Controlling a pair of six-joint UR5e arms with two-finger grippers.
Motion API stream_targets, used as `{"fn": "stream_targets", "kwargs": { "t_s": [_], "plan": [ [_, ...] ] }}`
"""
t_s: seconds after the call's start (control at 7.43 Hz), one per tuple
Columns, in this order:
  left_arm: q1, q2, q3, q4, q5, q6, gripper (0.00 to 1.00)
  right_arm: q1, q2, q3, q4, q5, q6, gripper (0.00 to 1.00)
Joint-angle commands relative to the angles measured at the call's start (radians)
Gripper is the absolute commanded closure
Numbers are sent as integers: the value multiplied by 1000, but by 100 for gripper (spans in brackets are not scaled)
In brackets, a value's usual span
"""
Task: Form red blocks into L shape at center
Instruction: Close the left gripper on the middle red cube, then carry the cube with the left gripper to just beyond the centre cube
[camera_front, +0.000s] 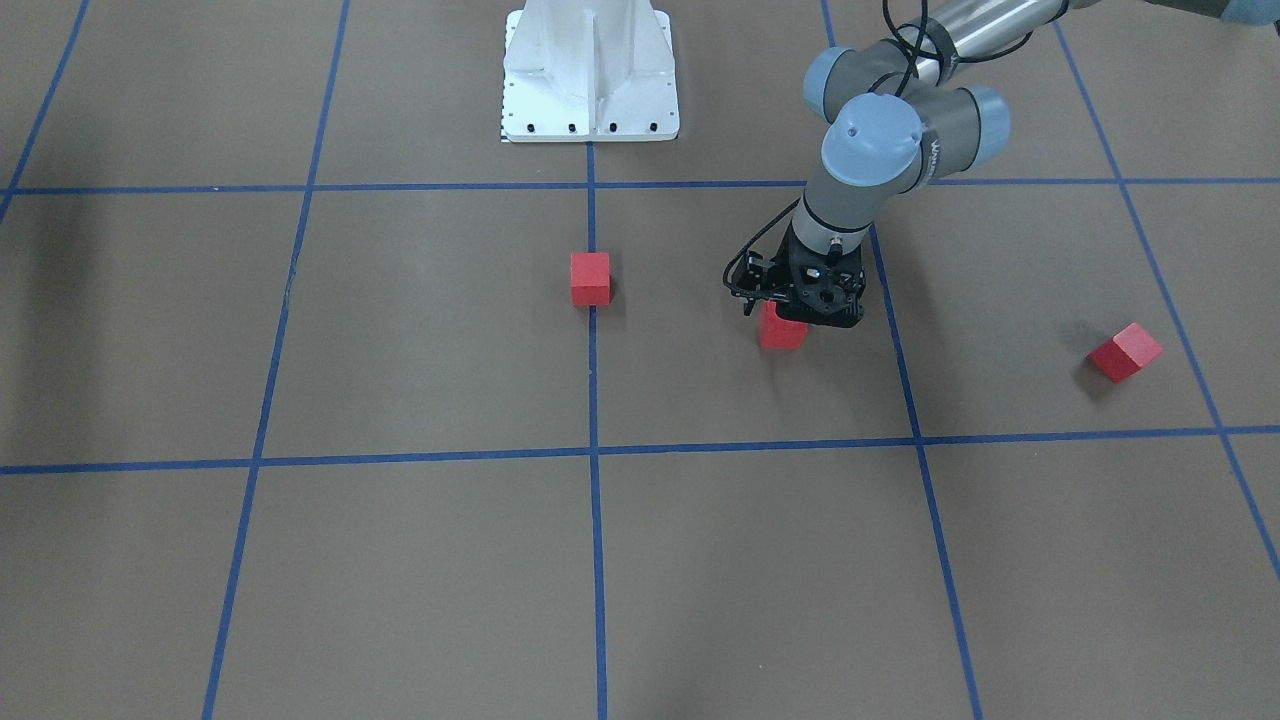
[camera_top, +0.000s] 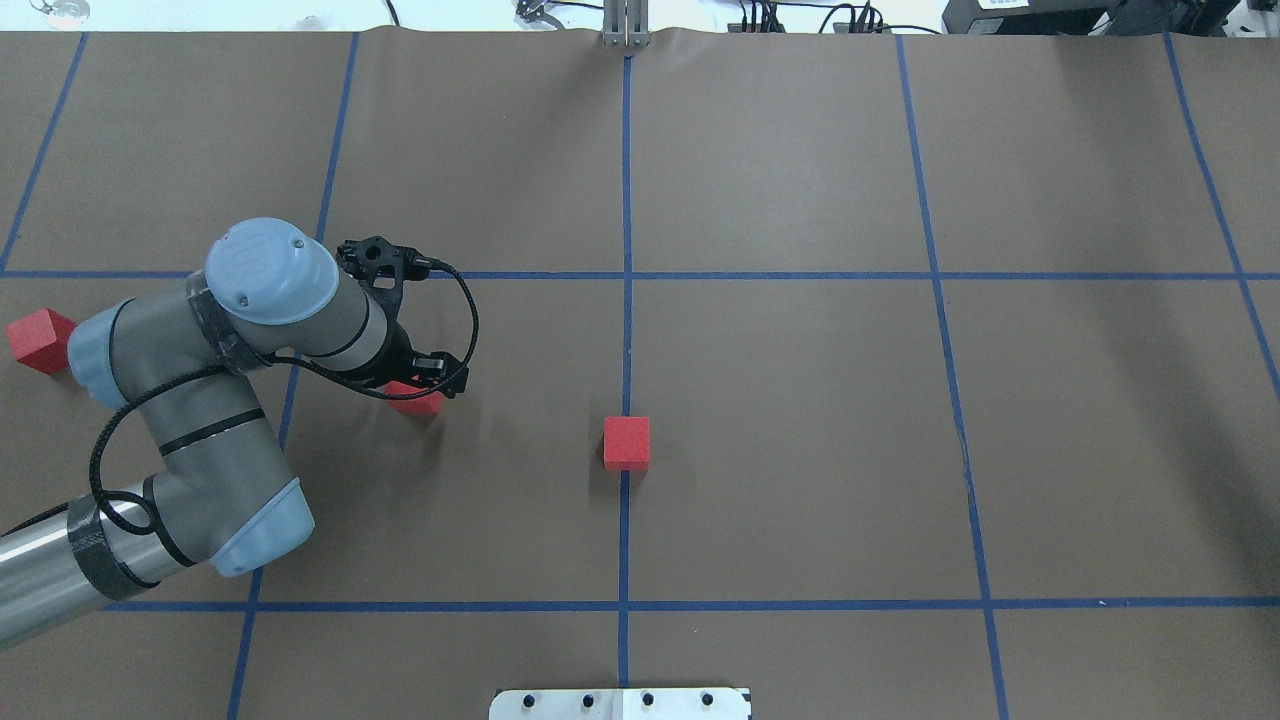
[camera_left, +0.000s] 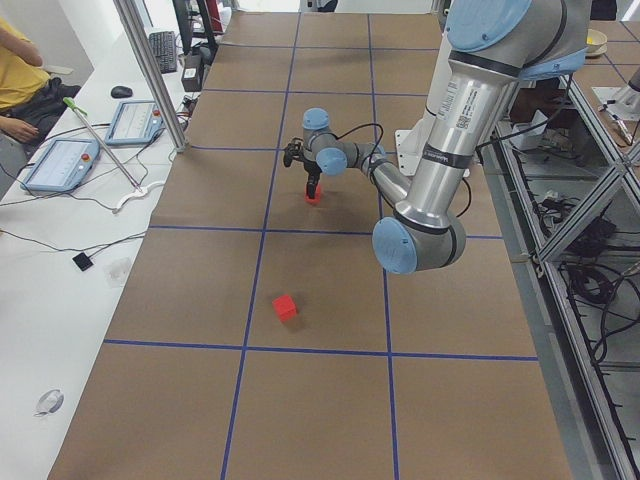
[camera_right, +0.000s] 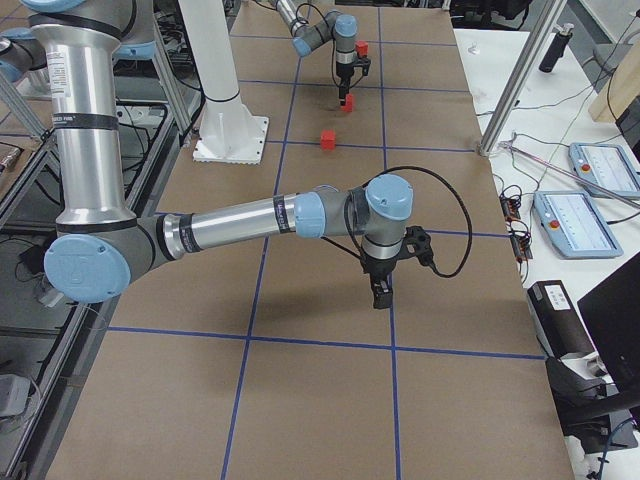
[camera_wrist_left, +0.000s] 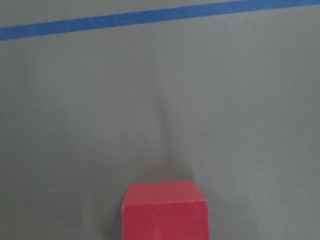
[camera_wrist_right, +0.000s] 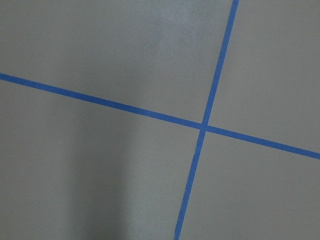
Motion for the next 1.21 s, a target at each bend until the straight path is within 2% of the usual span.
{"fn": "stream_targets", "kwargs": {
  "t_s": [0.0, 0.13, 0.4, 0.54, 0.81, 1.08],
  "plan": [
    [-3, -4, 9, 0, -1, 13, 23, 0, -1, 0, 0, 0, 2, 1],
    [-3, -7, 12, 2, -1, 13, 47, 0, 0, 0, 0, 0, 2, 1],
    [-8, -10, 9, 12, -3, 13, 89, 0, 0, 0, 0, 0, 2, 1],
    [-20, -25, 6, 17, -9, 11, 94, 0, -1, -2, 0, 0, 0, 1],
    [-23, -126, 3, 161, -7, 2, 94, 0, -23, -3, 0, 0, -12, 1],
    [-18, -214, 18, 206, -9, -15, 94, 0, -52, -3, 0, -3, -14, 1]
  ]
}}
